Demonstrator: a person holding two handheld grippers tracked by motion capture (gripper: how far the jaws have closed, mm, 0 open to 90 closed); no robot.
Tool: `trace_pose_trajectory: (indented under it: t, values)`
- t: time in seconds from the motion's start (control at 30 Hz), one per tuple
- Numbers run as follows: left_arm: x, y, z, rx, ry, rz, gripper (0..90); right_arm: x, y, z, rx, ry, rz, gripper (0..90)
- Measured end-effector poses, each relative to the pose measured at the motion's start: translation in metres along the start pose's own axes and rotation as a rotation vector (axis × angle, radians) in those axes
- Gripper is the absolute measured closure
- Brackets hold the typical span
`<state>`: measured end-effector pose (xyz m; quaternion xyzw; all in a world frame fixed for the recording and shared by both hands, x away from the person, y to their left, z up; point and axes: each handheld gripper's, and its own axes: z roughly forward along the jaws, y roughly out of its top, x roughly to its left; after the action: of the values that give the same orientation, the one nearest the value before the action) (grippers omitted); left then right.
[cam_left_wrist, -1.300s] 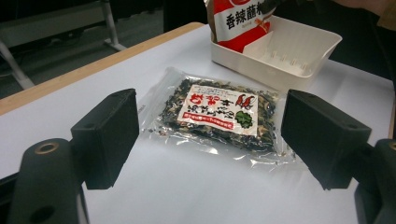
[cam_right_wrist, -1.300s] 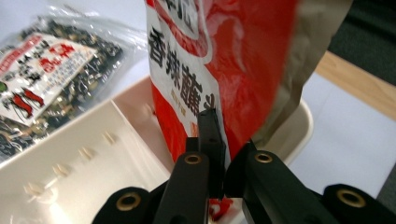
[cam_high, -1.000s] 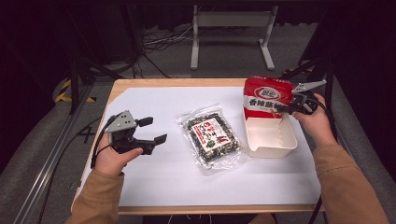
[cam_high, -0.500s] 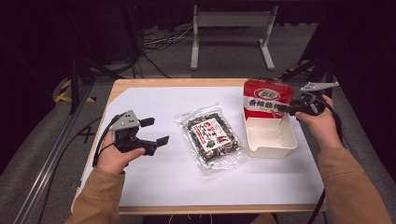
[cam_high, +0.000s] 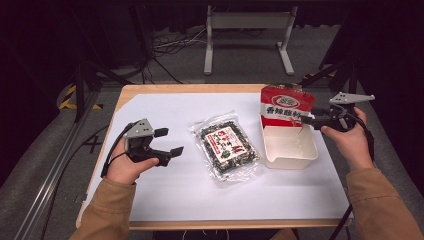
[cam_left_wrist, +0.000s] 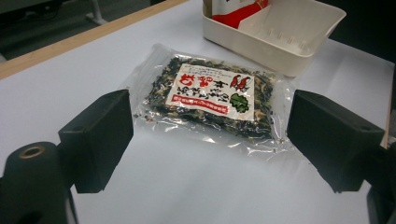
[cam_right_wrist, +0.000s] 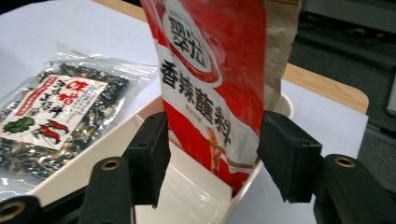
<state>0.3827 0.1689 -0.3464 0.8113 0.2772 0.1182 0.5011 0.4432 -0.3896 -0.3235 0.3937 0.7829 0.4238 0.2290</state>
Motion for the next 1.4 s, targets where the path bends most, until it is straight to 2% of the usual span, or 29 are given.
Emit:
trace_pose_trajectory:
  t: [0.1,0.17,0.23,0.3,0.43,0.5,0.67,0.73,0.77,0.8,0.87,0.93,1.07,1.17,1.2,1.3,1.4]
  values:
    - [0.0,0.0,-0.001,0.008,0.009,-0.001,15.5,0.004,-0.001,-0.005,-0.02,0.001,0.002,43.0]
    - [0.001,-0.001,-0.001,0.008,0.016,-0.004,15.8,0.011,-0.003,-0.013,-0.034,0.008,0.026,43.7]
    - [0.002,-0.002,0.0,-0.004,0.006,-0.024,16.3,0.014,-0.004,-0.015,-0.047,0.013,0.03,43.8]
    - [0.002,-0.002,0.0,-0.006,0.004,-0.026,17.0,0.02,-0.006,-0.018,-0.067,0.013,0.031,44.3]
    - [0.002,-0.003,0.002,0.009,0.022,-0.012,17.0,0.034,-0.008,-0.025,-0.09,0.041,-0.003,45.7]
    - [0.003,-0.003,0.003,0.024,0.029,-0.003,17.1,0.042,-0.008,-0.028,-0.082,0.055,-0.021,46.0]
    - [0.005,-0.003,0.004,0.048,0.049,0.007,18.8,0.062,-0.01,-0.032,-0.088,0.109,-0.03,45.6]
    - [0.006,-0.002,0.004,0.09,0.05,-0.016,23.2,0.068,-0.012,-0.033,-0.101,0.124,-0.034,45.4]
    - [0.006,-0.001,0.003,0.127,0.044,-0.039,30.5,0.071,-0.013,-0.033,-0.101,0.132,-0.035,45.4]
    - [0.006,-0.002,0.003,0.131,0.047,-0.048,33.6,0.074,-0.014,-0.033,-0.101,0.141,-0.039,45.4]
    - [0.007,-0.002,0.004,0.126,0.064,-0.036,31.6,0.078,-0.017,-0.032,-0.095,0.149,-0.05,45.4]
    - [0.008,-0.002,0.005,0.118,0.061,-0.026,29.4,0.082,-0.019,-0.031,-0.092,0.156,-0.056,45.4]
    - [0.01,-0.002,0.007,0.103,0.074,-0.003,27.5,0.088,-0.023,-0.031,-0.109,0.176,-0.062,45.4]
    - [0.011,-0.003,0.014,0.112,0.089,-0.004,15.1,0.091,-0.026,-0.03,-0.119,0.186,-0.063,44.8]
    - [0.012,-0.004,0.016,0.119,0.082,-0.001,15.3,0.092,-0.027,-0.03,-0.118,0.185,-0.073,44.3]
    - [0.014,-0.005,0.02,0.118,0.06,-0.035,15.0,0.094,-0.027,-0.03,-0.128,0.183,-0.088,43.6]
    - [0.016,-0.004,0.024,0.122,0.073,-0.033,11.8,0.096,-0.027,-0.031,-0.137,0.189,-0.097,43.5]
